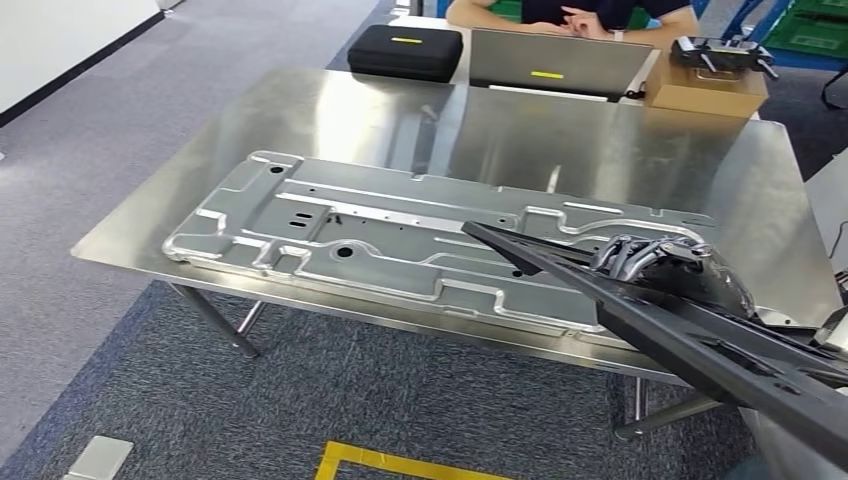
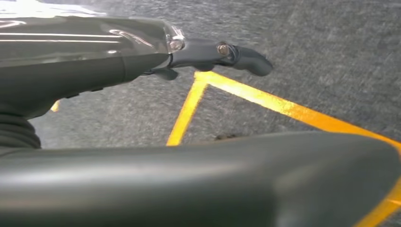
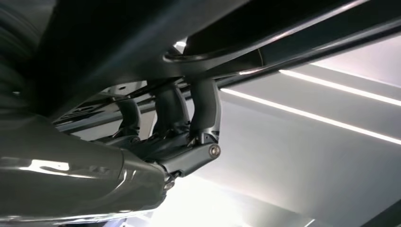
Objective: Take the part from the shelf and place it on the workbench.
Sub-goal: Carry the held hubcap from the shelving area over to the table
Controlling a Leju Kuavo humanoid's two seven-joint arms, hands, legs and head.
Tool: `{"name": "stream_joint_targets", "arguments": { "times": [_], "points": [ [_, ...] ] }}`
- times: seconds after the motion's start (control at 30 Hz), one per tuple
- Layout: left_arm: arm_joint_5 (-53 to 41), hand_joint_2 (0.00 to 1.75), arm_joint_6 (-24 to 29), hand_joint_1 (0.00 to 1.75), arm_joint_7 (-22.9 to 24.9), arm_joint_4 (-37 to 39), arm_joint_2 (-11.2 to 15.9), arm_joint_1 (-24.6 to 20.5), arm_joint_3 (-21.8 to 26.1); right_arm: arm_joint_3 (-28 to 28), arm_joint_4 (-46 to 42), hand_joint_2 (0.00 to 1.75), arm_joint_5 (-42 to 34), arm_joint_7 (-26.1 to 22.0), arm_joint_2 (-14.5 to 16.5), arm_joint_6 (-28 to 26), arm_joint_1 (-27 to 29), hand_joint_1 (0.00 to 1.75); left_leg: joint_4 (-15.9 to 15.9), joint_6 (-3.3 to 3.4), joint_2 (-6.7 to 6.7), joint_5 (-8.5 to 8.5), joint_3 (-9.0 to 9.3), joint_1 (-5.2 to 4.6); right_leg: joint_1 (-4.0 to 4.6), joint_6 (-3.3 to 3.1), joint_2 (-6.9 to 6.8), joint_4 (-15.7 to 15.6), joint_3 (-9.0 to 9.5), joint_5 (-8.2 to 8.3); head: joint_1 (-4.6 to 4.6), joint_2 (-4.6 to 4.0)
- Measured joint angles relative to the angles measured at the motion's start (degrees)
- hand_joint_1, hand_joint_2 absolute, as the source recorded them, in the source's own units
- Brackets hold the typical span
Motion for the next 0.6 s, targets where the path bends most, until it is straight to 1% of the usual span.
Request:
{"name": "stream_joint_targets", "arguments": {
  "times": [0.03,0.07,0.1,0.13,0.2,0.23,0.27,0.3,0.33,0.37,0.4,0.43,0.47,0.5,0.53,0.57,0.6],
  "points": [
    [0.0,1.75,0.0,0.0,0.0,0.0,0.0,0.0,0.0,-0.1,0.0,1.75,-0.1,0.0,0.0,0.0,0.0,1.75,0.5,-0.22,-0.07,-0.17,0.18,0.0,-0.22,-0.21,0.49,-0.2,0.36,0.13,-0.01,0.0],
    [0.0,1.75,0.0,0.0,0.0,0.0,0.0,-0.1,0.0,-0.2,0.0,1.75,-0.1,0.0,0.0,0.1,0.0,1.75,1.6,-0.49,-0.48,-0.5,-0.16,0.09,-0.48,-0.42,0.93,-0.3,0.79,0.05,-0.03,0.0],
    [0.0,1.75,0.0,0.0,0.0,0.0,-0.1,-0.2,0.0,-0.2,-0.1,1.75,-0.2,0.0,0.1,0.3,-0.1,1.75,3.6,-0.88,-1.01,-1.24,-1.12,0.26,-0.76,-0.59,1.36,-0.5,1.22,-0.05,-0.08,0.0],
    [0.0,1.75,0.0,0.0,0.0,0.0,-0.1,-0.3,0.0,-0.2,-0.1,1.75,-0.2,0.0,0.2,0.4,-0.1,1.75,6.6,-1.34,-1.62,-2.44,-2.74,0.52,-0.92,-0.72,1.77,-0.5,1.49,-0.23,-0.13,0.0],
    [-0.1,1.75,0.0,0.0,0.0,0.0,-0.1,-0.2,0.0,-0.2,0.0,1.75,-0.2,0.0,0.3,0.5,0.0,1.75,12.9,-2.2,-2.19,-5.11,-6.88,1.03,-1.13,-0.79,2.8,-0.5,1.84,-0.66,-0.17,0.0],
    [-0.1,1.75,0.0,0.0,0.0,0.0,0.0,-0.1,0.0,-0.2,0.0,1.75,-0.2,0.0,0.4,0.5,0.1,1.75,14.5,-2.49,-2.27,-5.51,-8.42,1.22,-1.22,-0.71,3.38,-0.5,2.08,-0.9,-0.17,0.0],
    [-0.1,1.75,0.0,0.0,0.0,0.0,0.0,0.0,0.0,-0.2,0.0,1.75,-0.2,0.1,0.4,0.5,0.1,1.75,14.3,-2.67,-2.33,-4.67,-9.09,1.37,-1.31,-0.57,3.96,-0.5,2.42,-1.18,-0.17,0.0],
    [-0.1,1.75,0.0,0.0,0.0,0.0,0.0,0.0,0.0,-0.2,0.0,1.75,-0.2,0.1,0.4,0.5,0.1,1.75,12.0,-2.74,-2.49,-2.54,-8.81,1.5,-1.39,-0.39,4.54,-0.5,2.87,-1.51,-0.17,0.0],
    [-0.2,1.75,0.0,0.0,0.0,0.0,0.0,0.0,0.0,-0.2,0.0,1.75,-0.2,0.1,0.5,0.5,0.1,1.75,8.4,-2.69,-2.92,0.33,-7.87,1.59,-1.47,-0.19,5.06,-0.5,3.39,-1.89,-0.17,0.0],
    [-0.2,1.75,0.0,0.0,0.0,0.0,0.0,0.1,0.0,-0.2,0.0,1.75,-0.2,0.1,0.5,0.5,0.1,1.75,5.2,-2.48,-3.67,2.51,-6.95,1.63,-1.56,0.02,5.45,-0.6,3.87,-2.19,-0.17,0.0],
    [-0.2,1.75,0.0,0.0,0.0,0.0,0.0,0.1,0.0,-0.2,0.0,1.75,-0.2,0.1,0.5,0.5,0.0,1.75,2.5,-2.16,-4.35,3.62,-6.33,1.54,-1.67,0.27,5.82,-0.7,4.1,-2.42,-0.21,0.0],
    [-0.2,1.75,0.0,0.0,0.1,0.0,0.1,0.1,0.0,-0.2,0.0,1.75,0.0,0.0,0.5,0.4,0.0,1.75,1.1,-1.76,-4.92,4.04,-6.05,1.39,-1.79,0.62,6.16,-0.8,4.23,-2.63,-0.24,0.0],
    [-0.2,1.75,0.0,0.0,0.1,0.0,0.1,0.1,0.0,-0.3,0.0,1.75,0.3,0.0,0.5,0.3,0.1,1.75,0.8,-1.29,-5.19,3.66,-6.04,1.21,-1.87,1.06,6.41,-0.8,4.32,-2.59,-0.26,0.0],
    [-0.2,1.75,0.1,0.0,0.1,0.0,0.1,0.0,-0.1,-0.3,0.0,1.75,0.7,-0.1,0.5,0.2,0.1,1.75,0.3,-0.85,-5.07,3.55,-5.79,1.06,-1.9,1.5,6.63,-0.7,4.43,-2.51,-0.29,0.0],
    [-0.2,1.75,0.1,0.0,0.1,0.0,0.1,0.0,-0.1,-0.4,0.0,1.75,1.1,-0.2,0.5,0.0,0.2,1.75,0.1,-0.42,-4.96,3.83,-5.3,1.1,-1.91,1.84,6.54,-0.4,4.69,-2.62,-0.27,0.0],
    [-0.2,1.75,0.1,0.0,0.1,0.0,0.1,-0.1,-0.1,-0.5,0.0,1.75,1.3,-0.4,0.5,-0.1,0.1,1.75,-0.1,-0.03,-4.81,3.84,-4.79,1.18,-1.83,2.05,5.96,0.2,4.78,-2.92,-0.26,0.0],
    [-0.2,1.75,0.1,0.0,0.1,0.0,0.1,-0.1,-0.1,-0.6,0.0,1.75,1.5,-0.5,0.5,-0.2,0.0,1.75,-0.3,0.28,-4.64,3.87,-4.31,1.28,-1.76,2.15,5.17,1.5,4.35,-3.84,-0.24,0.0]
  ]
}}
